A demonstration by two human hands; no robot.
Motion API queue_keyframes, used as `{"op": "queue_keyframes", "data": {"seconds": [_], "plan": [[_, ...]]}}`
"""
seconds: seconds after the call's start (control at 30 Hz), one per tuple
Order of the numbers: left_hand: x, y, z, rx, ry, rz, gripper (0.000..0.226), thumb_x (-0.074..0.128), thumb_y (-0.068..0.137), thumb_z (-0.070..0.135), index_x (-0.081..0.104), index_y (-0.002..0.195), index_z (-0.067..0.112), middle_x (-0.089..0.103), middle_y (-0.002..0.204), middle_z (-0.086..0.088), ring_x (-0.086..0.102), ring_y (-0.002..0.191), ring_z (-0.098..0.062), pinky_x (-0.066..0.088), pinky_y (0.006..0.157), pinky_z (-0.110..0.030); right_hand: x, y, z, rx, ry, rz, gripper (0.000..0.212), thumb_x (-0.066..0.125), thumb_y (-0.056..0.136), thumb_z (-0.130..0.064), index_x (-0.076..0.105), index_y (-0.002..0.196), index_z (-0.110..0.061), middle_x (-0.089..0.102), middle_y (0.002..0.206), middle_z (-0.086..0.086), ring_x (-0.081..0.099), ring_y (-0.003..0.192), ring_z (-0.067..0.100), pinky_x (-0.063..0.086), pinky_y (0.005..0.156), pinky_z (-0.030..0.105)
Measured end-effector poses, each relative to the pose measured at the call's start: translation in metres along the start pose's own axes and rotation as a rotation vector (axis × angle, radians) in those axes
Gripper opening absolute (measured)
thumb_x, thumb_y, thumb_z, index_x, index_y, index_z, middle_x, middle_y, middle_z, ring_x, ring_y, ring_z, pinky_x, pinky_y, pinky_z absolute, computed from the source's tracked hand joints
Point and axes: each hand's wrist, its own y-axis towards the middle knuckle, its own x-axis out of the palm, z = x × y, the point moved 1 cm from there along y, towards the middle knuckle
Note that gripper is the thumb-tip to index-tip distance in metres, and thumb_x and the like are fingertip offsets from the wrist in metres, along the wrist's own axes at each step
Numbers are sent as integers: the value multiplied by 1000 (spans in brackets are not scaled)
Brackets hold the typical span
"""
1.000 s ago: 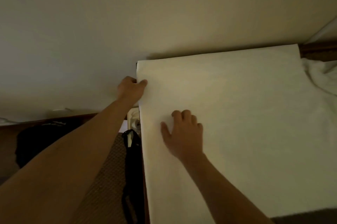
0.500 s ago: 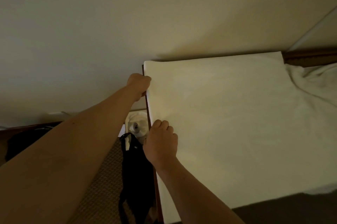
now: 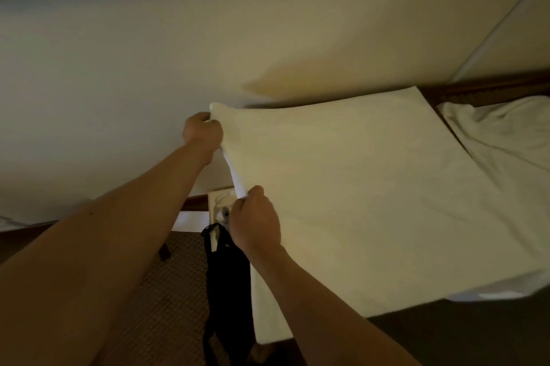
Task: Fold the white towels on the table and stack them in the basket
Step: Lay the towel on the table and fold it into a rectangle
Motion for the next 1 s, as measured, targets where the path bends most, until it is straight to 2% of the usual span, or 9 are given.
{"op": "queue_keyframes", "data": {"seconds": [0.03, 0.1, 0.2, 0.33, 0.57, 0.77, 0.87, 0.93, 1.0], "plan": [[-2, -4, 3, 6, -5, 11, 48, 50, 86, 13, 68, 130, 20, 70, 122, -8, 68, 104, -29, 60, 90, -46, -10, -3, -5, 51, 128, -47, 13, 30, 104, -17, 40, 98, -11, 44, 82, -2, 48, 75, 22, 32, 63, 31], [-2, -15, 13, 48, -2, 15, 48, 49, 89, 14, 66, 134, 21, 69, 124, -6, 66, 107, -28, 58, 92, -41, -27, -5, -10, 115, 307, -87, 8, 38, 104, -16, 40, 98, -11, 43, 78, -4, 49, 74, 22, 33, 62, 31], [13, -33, 36, 122, 2, 3, 43, 53, 91, 17, 67, 132, 20, 71, 122, -5, 67, 106, -27, 57, 91, -39, -53, -2, -7, 151, 427, -40, 18, 37, 105, -24, 47, 101, -9, 54, 83, 1, 56, 76, 25, 39, 64, 34], [55, -60, 69, 184, -1, -54, 41, 58, 88, 21, 68, 127, 17, 72, 113, -6, 69, 102, -28, 57, 87, -33, -95, 12, 23, 142, 372, 96, 35, 40, 106, -42, 57, 97, -13, 65, 88, 4, 64, 81, 23, 51, 72, 37], [184, -113, 132, 227, -36, -210, 40, 60, 86, 22, 66, 125, 14, 66, 106, -3, 68, 99, -30, 61, 86, -44, -200, 48, 146, 289, 387, 266, 37, 41, 107, -38, 56, 84, -14, 60, 81, -1, 59, 79, 18, 43, 75, 30], [346, -154, 190, 266, -42, -268, 32, 61, 92, 16, 63, 123, 7, 65, 111, -6, 64, 82, -18, 60, 77, -37, -296, 104, 278, 379, 343, 345, 37, 44, 107, -38, 58, 83, -14, 59, 79, 0, 58, 76, 18, 44, 76, 32], [425, -165, 195, 146, -67, -399, 50, 69, 85, 27, 59, 132, 14, 66, 121, -5, 66, 102, -26, 60, 88, -41, -320, 133, 347, 467, 303, 337, 34, 43, 107, -38, 64, 98, -13, 66, 95, 4, 61, 90, 25, 45, 83, 34], [463, -167, 177, 19, -89, -529, 64, 76, 83, 34, 53, 142, 21, 67, 121, -6, 69, 103, -27, 60, 92, -45, -319, 146, 383, 529, 245, 259, 36, 42, 107, -35, 64, 118, -9, 69, 115, 12, 64, 108, 32, 47, 93, 38], [469, -166, 156, 89, 14, -538, 56, 73, 91, 34, 52, 142, 23, 64, 122, 4, 66, 107, -22, 56, 97, -40, -313, 158, 401, 550, 170, 165, 38, 44, 104, -33, 57, 131, -9, 66, 126, 13, 62, 117, 32, 48, 98, 39]]}}
